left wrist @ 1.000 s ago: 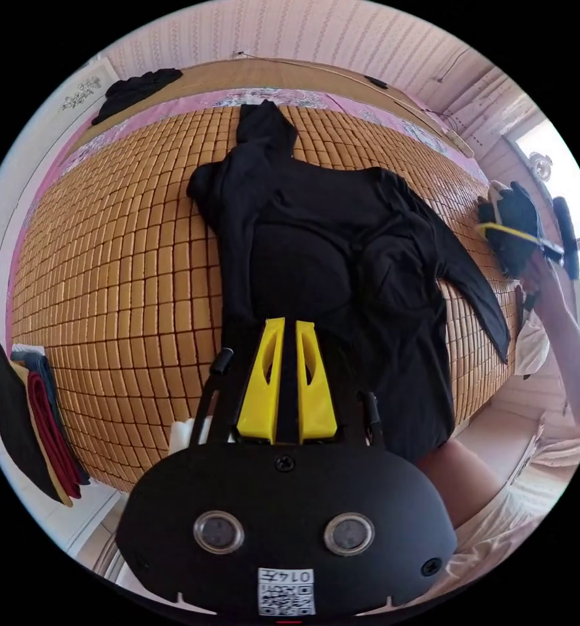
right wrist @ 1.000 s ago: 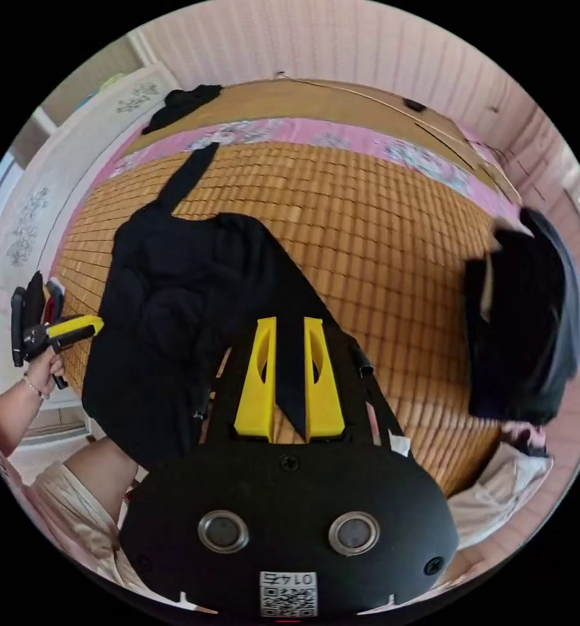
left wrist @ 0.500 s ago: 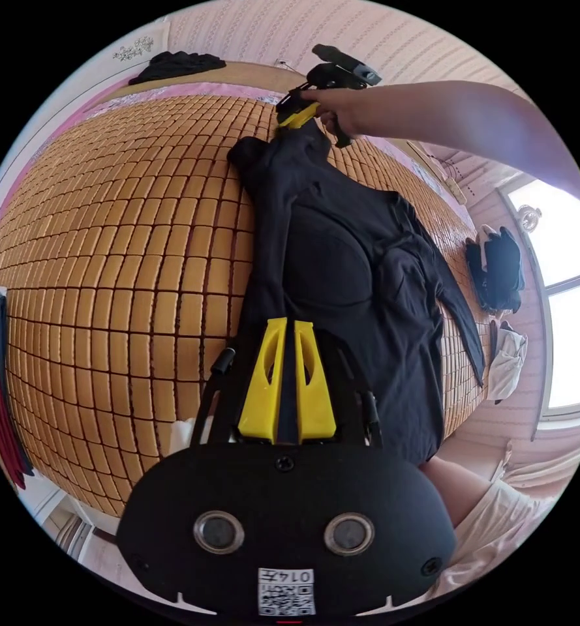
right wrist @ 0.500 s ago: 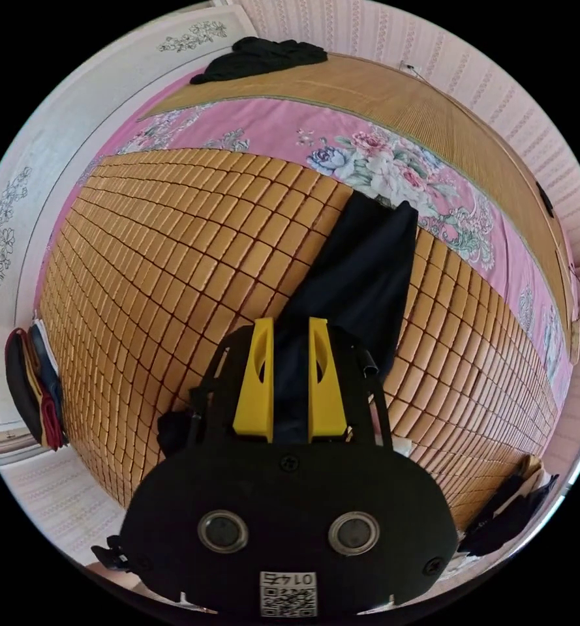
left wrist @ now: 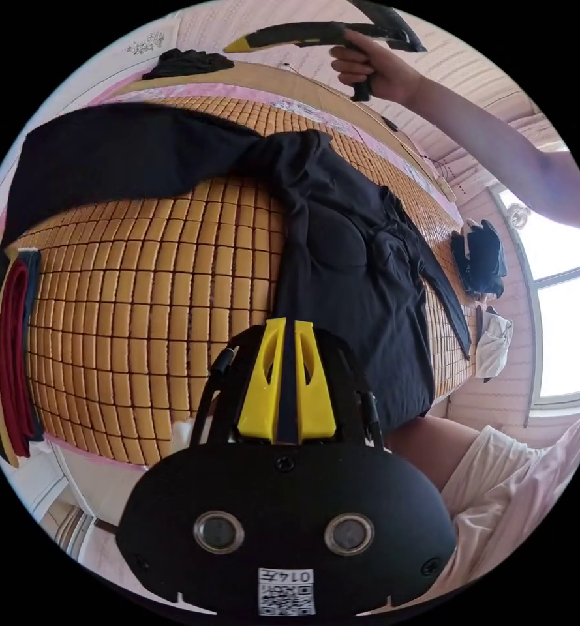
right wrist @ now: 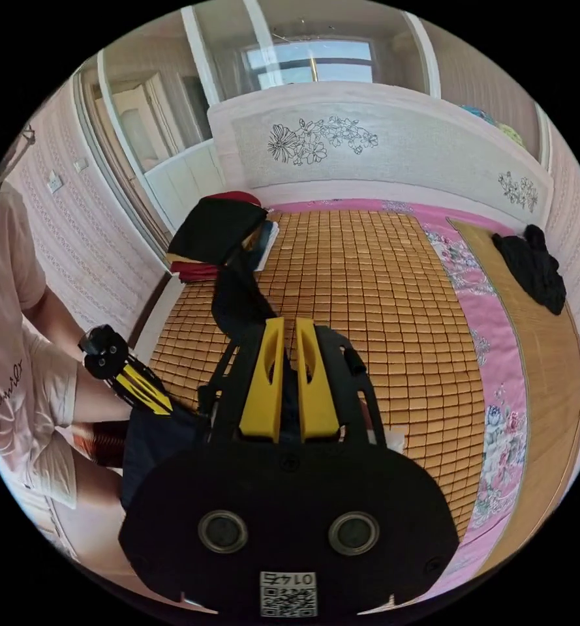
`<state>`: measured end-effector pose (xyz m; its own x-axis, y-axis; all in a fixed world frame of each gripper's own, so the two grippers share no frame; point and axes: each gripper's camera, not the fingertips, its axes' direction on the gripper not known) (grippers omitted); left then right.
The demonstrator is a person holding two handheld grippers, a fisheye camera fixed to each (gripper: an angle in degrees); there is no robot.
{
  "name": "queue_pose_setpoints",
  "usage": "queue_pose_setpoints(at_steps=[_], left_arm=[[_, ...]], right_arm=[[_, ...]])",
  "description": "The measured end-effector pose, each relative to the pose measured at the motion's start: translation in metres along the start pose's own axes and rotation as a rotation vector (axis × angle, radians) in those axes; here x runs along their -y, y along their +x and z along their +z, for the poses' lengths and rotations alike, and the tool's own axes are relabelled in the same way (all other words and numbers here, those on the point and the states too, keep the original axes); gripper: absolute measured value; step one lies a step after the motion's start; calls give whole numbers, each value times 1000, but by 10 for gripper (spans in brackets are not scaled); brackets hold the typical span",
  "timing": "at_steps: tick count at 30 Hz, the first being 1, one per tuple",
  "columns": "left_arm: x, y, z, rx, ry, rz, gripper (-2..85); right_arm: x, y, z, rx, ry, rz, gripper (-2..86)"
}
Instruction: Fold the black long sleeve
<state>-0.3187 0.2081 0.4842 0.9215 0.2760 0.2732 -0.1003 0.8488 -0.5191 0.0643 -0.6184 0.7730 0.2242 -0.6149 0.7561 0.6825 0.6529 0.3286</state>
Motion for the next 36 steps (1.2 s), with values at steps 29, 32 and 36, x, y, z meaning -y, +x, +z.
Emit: queue_pose_setpoints(at_steps=[29,32,36], left_arm=[[-95,-108,-121,-73,64,-147,-10],[-126,-144,-142,-62,105,-309,-9],[-122,-169,-137,64,120,-404,-4]], right_arm=[[-27,47,33,-284,-249,327,-8],[-23,60,43,-256,-235,374,-8],[-12,71,76,-286,-291,386,-7]])
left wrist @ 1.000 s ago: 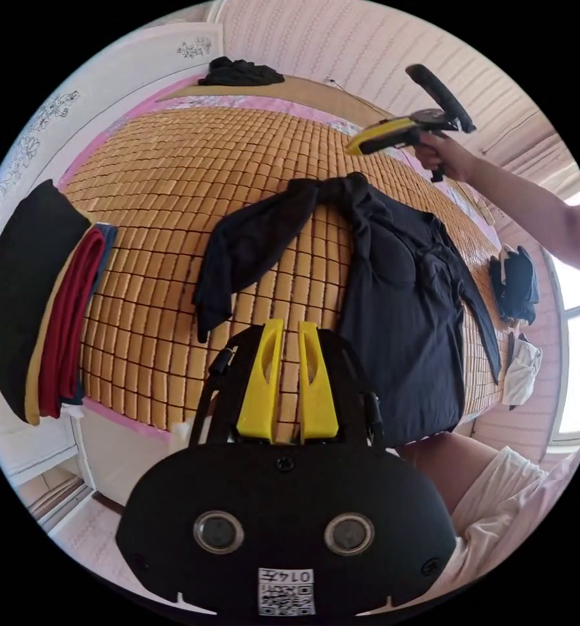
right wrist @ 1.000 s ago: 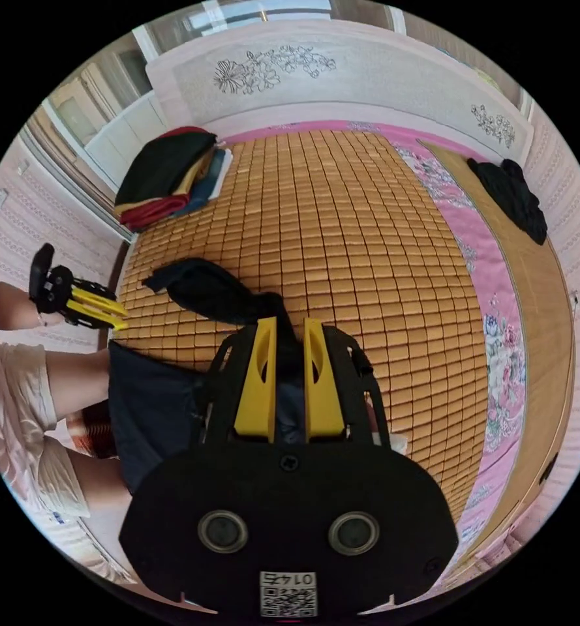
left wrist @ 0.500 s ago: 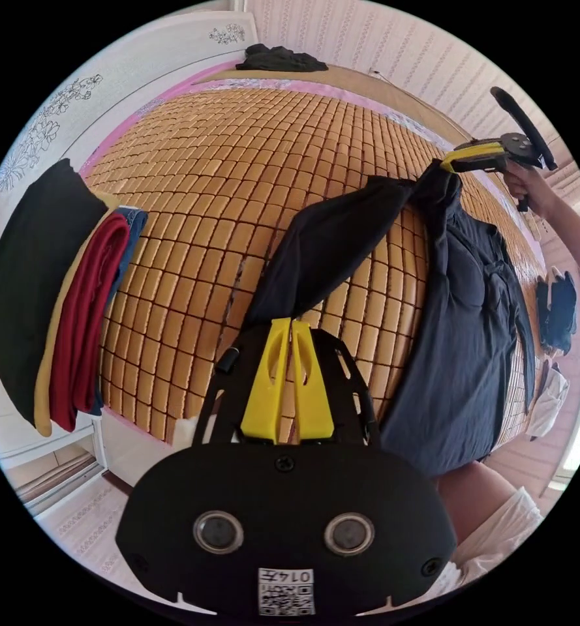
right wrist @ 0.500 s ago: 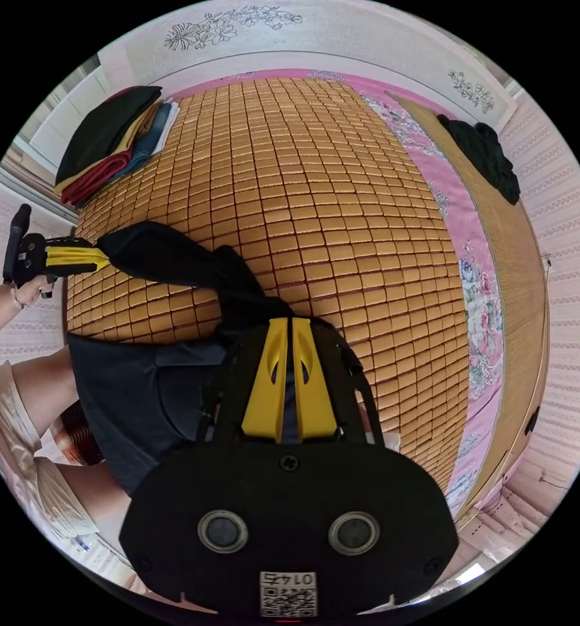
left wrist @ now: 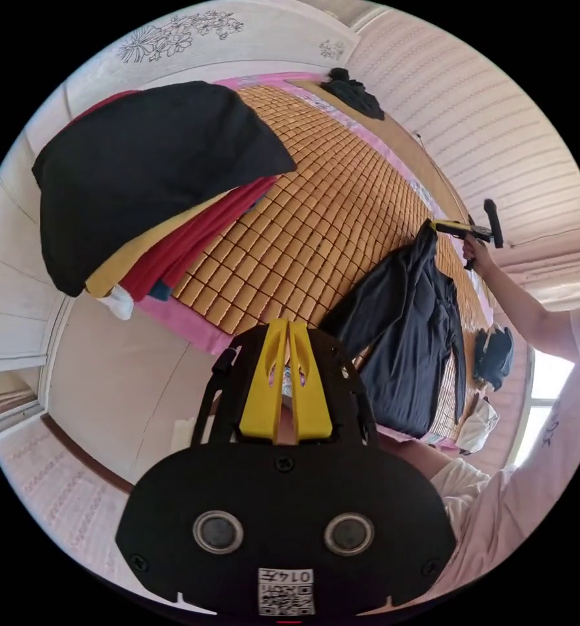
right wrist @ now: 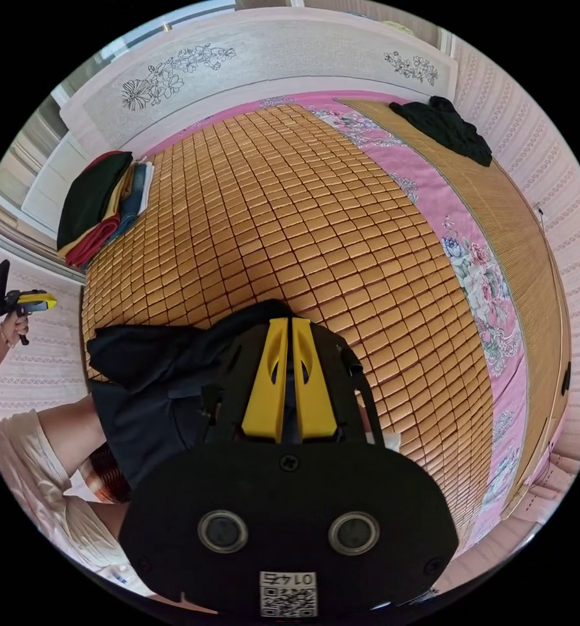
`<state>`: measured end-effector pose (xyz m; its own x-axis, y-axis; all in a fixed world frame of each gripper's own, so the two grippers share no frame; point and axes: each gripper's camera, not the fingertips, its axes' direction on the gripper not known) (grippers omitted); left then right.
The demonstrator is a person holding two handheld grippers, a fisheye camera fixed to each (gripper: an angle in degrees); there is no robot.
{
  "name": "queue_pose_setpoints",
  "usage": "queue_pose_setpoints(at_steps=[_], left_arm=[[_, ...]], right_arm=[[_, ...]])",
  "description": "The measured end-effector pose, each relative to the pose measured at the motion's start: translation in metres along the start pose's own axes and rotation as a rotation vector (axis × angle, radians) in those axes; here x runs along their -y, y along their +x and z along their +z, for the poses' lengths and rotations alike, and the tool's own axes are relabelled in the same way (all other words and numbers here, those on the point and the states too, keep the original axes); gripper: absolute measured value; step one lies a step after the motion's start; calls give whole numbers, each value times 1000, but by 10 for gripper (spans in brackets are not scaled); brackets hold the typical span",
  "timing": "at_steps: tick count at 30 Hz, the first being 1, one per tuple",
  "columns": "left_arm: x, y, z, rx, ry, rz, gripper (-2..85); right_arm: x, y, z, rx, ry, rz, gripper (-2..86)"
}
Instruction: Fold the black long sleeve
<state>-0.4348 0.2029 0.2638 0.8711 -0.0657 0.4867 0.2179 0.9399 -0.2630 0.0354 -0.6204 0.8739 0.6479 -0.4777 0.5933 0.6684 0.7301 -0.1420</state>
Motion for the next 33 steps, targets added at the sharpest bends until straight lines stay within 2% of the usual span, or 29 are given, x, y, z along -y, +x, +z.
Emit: queue_pose_setpoints(at_steps=[2,4,7,9,12,15,18,22,24,27,29,33], left_arm=[[6,36,15,59,-46,151,5],[4,94,47,121,-125,390,51],[4,138,87,81,-198,559,102],[7,141,108,64,-228,542,97],[8,133,127,194,-235,479,14],[12,122,123,85,-288,410,-6],[11,108,87,21,-225,365,-9],[15,78,10,-251,-123,267,-9],[18,58,-11,-274,-83,183,-9],[23,20,-14,-128,-2,16,-8],[22,6,-5,-46,28,-24,-5],[20,16,20,97,-86,16,25]], right_arm=[[8,-3,10,-12,-28,-1,-7],[14,-6,17,-20,-44,-4,-7],[17,-10,21,-35,-64,-16,-8],[18,-9,23,-45,-75,-15,-8],[21,-6,23,-53,-82,-10,-8],[23,-2,21,-57,-69,-4,-8],[23,1,20,-49,-56,0,-8],[24,2,21,-49,-58,-20,-8],[27,2,23,-38,-54,-23,-8],[32,2,28,1,-32,-16,-7],[35,0,35,-7,-35,2,-8],[41,-2,53,-35,-80,22,-8]])
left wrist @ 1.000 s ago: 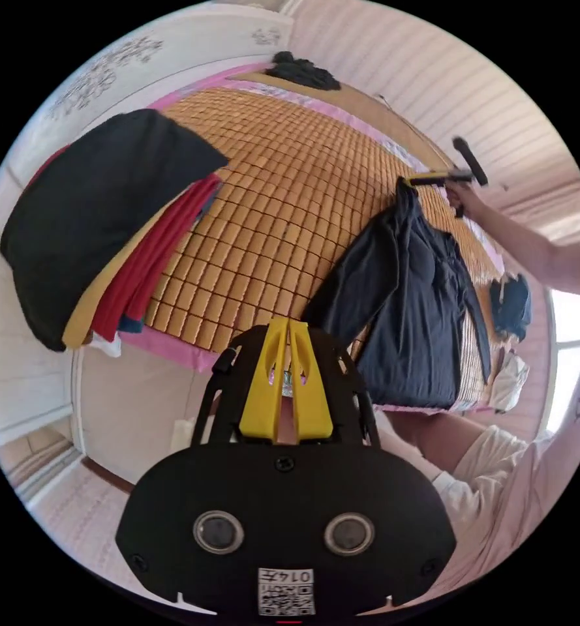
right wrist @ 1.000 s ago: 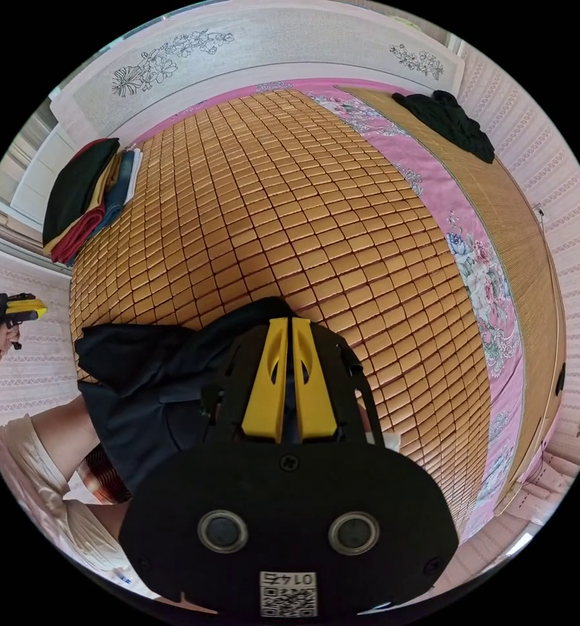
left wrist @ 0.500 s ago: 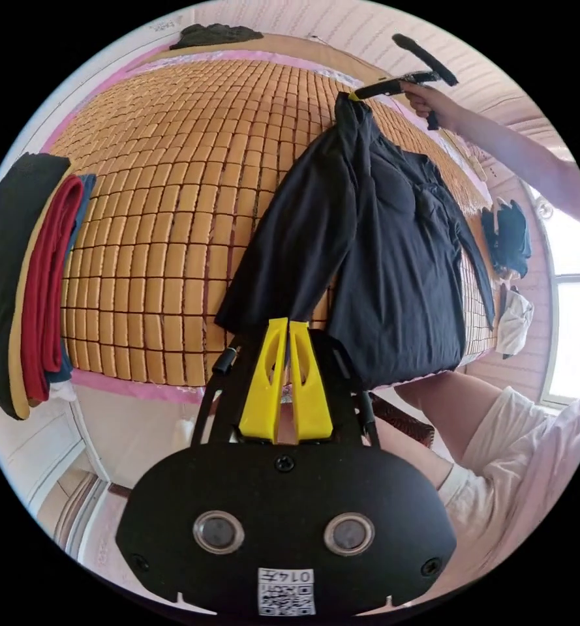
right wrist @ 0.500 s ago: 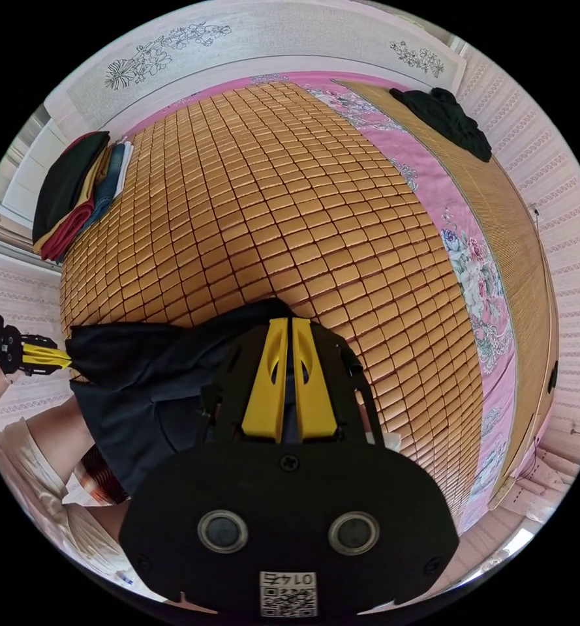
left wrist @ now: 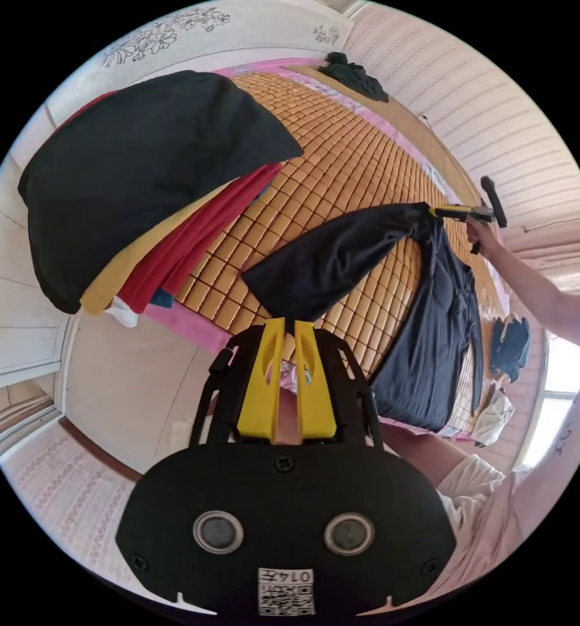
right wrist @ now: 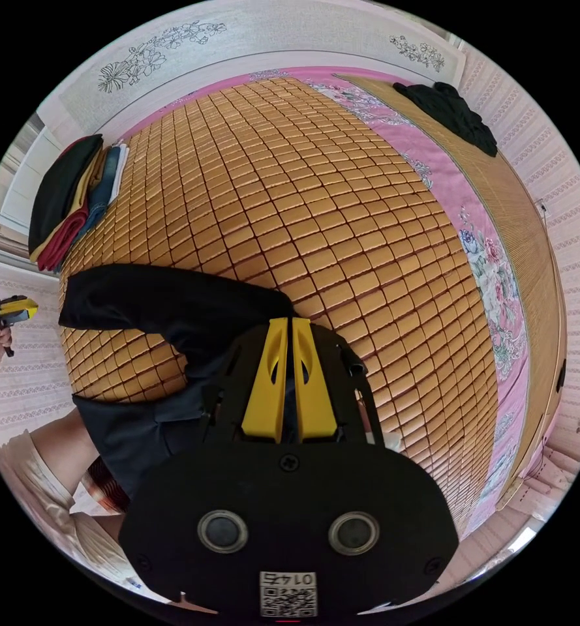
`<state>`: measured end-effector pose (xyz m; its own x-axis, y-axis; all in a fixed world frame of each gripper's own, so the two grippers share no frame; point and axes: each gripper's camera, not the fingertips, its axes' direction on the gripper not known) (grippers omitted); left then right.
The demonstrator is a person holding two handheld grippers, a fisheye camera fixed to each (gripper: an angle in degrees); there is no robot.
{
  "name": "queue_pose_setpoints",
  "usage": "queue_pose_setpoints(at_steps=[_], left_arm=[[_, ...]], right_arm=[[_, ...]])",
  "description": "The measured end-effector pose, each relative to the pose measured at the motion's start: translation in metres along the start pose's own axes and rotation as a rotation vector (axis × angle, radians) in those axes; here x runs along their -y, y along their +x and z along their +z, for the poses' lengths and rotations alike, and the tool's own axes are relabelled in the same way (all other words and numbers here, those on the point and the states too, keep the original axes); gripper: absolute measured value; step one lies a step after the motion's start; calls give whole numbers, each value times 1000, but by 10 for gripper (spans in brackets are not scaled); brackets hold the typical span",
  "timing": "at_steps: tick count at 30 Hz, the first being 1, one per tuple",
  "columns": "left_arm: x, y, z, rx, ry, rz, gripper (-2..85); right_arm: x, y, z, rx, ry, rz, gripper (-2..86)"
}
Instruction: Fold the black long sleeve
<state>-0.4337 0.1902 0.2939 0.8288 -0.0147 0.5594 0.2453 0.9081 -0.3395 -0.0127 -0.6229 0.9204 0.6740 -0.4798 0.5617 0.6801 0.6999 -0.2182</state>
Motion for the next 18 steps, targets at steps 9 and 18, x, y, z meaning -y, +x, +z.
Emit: queue_pose_setpoints(at_steps=[9,18], left_arm=[[49,20,42,100,29,-123,70],[62,26,23,204,-11,-14,-7]], right_arm=[[9,4,18,-24,-49,36,-8],[10,7,28,-31,-70,-2,-8]])
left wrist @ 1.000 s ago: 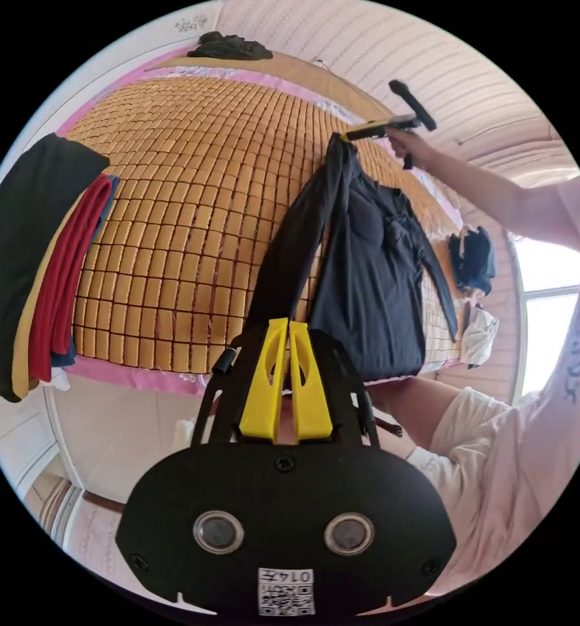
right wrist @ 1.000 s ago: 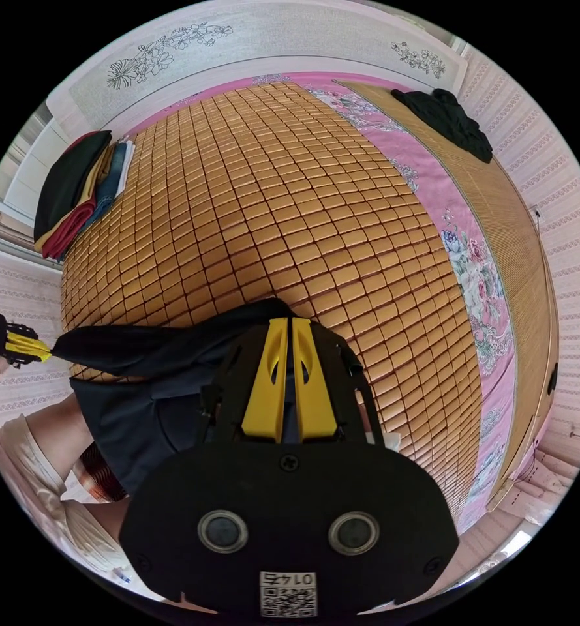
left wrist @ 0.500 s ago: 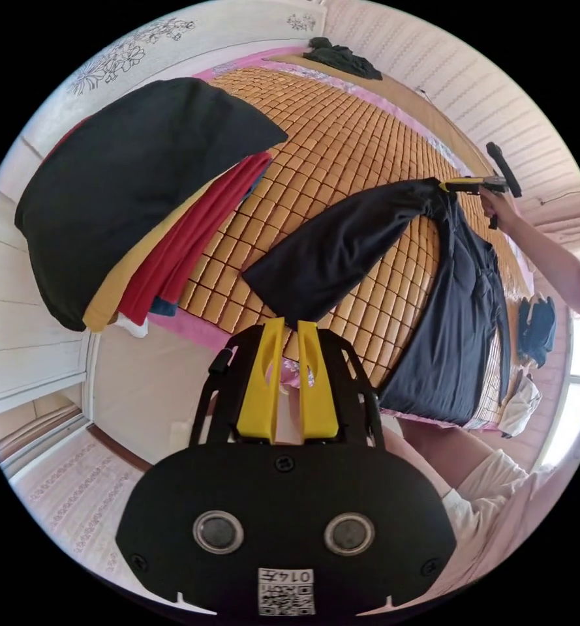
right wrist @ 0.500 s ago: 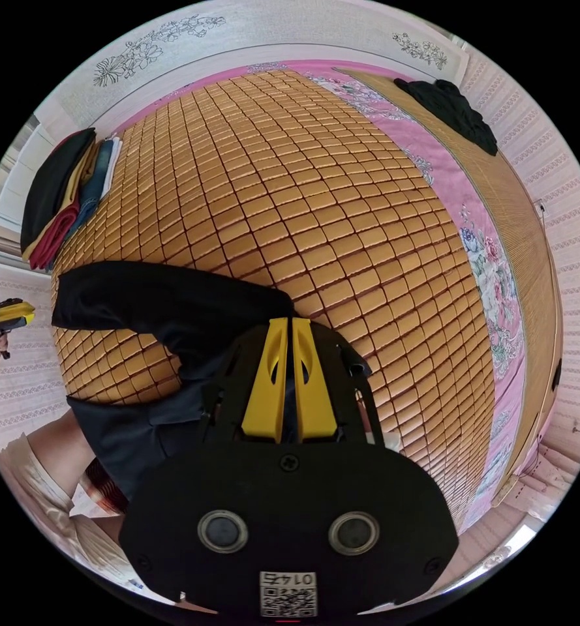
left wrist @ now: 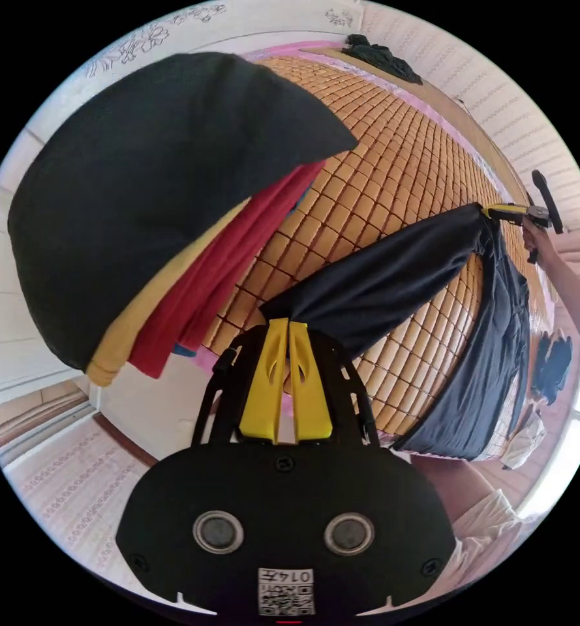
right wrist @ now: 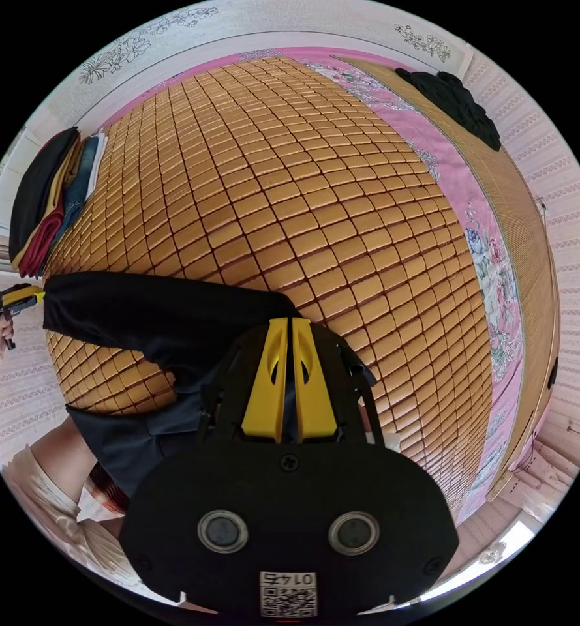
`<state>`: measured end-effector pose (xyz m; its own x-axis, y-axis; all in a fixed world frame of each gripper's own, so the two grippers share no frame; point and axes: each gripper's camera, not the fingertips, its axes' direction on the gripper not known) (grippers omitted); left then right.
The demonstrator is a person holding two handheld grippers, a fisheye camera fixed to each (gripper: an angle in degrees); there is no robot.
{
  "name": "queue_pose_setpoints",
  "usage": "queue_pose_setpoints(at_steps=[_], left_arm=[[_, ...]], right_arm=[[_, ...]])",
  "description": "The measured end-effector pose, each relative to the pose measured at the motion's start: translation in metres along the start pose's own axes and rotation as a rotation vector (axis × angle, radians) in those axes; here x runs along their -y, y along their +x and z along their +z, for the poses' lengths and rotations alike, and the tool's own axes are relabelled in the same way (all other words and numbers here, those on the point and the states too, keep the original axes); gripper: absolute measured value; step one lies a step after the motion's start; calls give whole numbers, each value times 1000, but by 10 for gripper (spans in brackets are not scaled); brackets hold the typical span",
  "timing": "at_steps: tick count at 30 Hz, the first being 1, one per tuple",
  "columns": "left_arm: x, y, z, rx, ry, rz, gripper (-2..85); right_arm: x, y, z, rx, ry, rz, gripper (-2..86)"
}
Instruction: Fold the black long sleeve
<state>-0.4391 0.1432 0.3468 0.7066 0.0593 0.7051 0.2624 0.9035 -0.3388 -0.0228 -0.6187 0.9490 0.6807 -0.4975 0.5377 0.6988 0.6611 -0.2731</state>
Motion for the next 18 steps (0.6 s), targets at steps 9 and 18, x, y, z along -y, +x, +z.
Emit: queue_pose_setpoints(at_steps=[9,18], left_arm=[[16,20,-1,111,26,35,57],[9,46,7,5,3,33,60]], right_arm=[[1,5,10,-2,-6,-16,-8],[-36,35,-7,65,124,84,0]])
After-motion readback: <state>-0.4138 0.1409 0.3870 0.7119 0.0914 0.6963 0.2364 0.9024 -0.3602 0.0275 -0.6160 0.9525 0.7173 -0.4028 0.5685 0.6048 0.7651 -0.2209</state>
